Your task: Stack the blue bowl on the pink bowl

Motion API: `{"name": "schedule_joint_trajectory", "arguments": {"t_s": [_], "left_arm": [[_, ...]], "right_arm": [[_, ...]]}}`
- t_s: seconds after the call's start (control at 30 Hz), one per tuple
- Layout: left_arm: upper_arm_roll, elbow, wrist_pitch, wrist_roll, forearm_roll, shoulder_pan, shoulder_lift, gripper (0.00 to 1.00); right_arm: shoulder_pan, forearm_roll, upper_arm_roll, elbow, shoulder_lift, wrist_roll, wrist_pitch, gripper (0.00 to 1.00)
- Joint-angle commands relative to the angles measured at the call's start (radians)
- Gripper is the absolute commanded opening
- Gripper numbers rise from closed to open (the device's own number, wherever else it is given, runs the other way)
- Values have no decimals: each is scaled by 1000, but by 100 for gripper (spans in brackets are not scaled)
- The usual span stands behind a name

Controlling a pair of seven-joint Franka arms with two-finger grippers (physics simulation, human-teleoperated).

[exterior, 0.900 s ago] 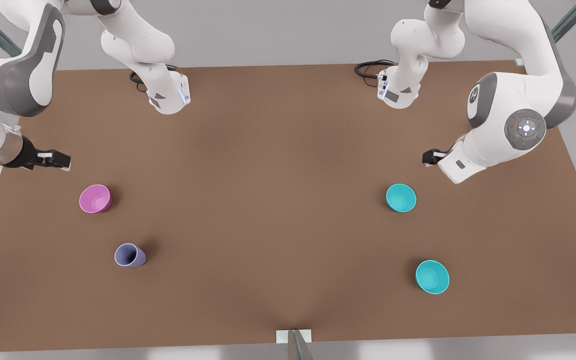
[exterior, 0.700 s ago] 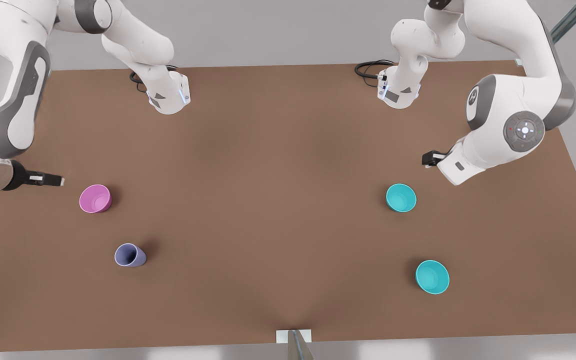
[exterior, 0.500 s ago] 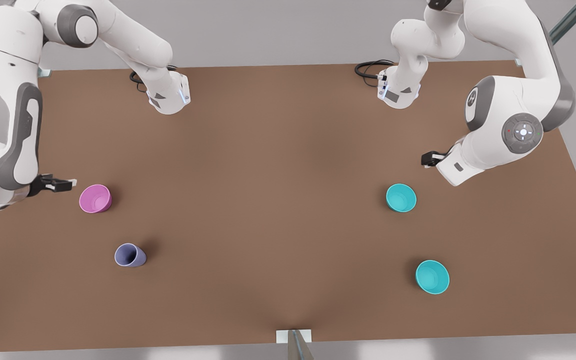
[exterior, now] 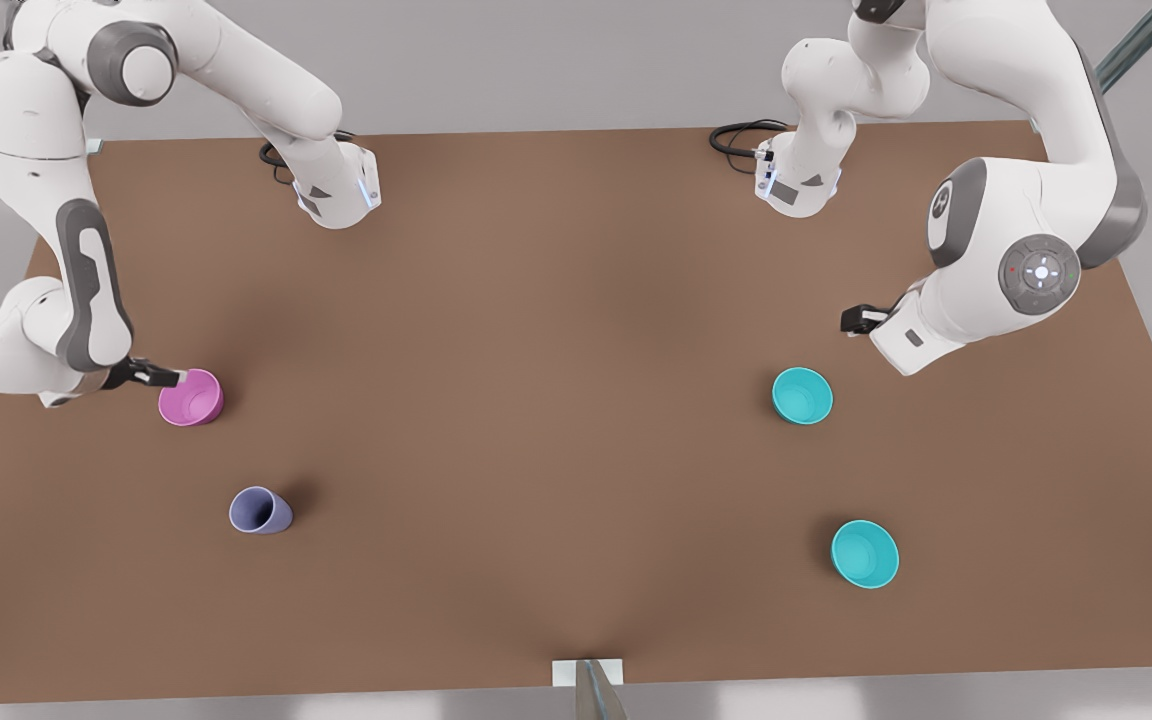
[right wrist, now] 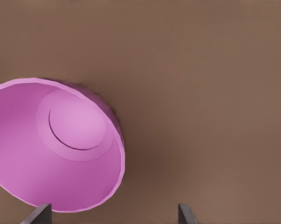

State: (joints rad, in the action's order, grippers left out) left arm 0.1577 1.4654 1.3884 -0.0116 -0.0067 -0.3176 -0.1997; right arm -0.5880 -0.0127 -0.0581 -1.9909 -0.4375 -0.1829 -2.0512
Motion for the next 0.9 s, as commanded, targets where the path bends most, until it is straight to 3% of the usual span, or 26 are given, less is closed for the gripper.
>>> {"name": "schedule_joint_trajectory", "arguments": {"t_s": [0.0, 0.37, 0.5, 0.57, 0.63, 0.73, 0.87], "left_arm": [[0, 0, -2, -4, 1, 0, 0, 100], [0, 0, -14, 7, -1, 0, -4, 100], [0, 0, -22, 10, -1, 0, -3, 100], [0, 0, -23, 10, -1, 0, -3, 100], [0, 0, -20, 10, -1, 0, -3, 100], [0, 0, -14, 12, -1, 2, -7, 100], [0, 0, -14, 12, 1, 2, -10, 100]], "right_arm": [[-1, 34, 0, 7, -12, -41, -61, 100], [-1, 57, 0, 26, -92, -41, -67, 98], [-7, 59, -2, 46, -104, -44, -61, 64], [-4, 63, -3, 57, -104, -47, -58, 39], [0, 63, -6, 84, -101, -49, -14, 25], [5, 65, -16, 89, -95, -53, 6, 21], [7, 134, -117, 104, -53, -52, 121, 21]]}}
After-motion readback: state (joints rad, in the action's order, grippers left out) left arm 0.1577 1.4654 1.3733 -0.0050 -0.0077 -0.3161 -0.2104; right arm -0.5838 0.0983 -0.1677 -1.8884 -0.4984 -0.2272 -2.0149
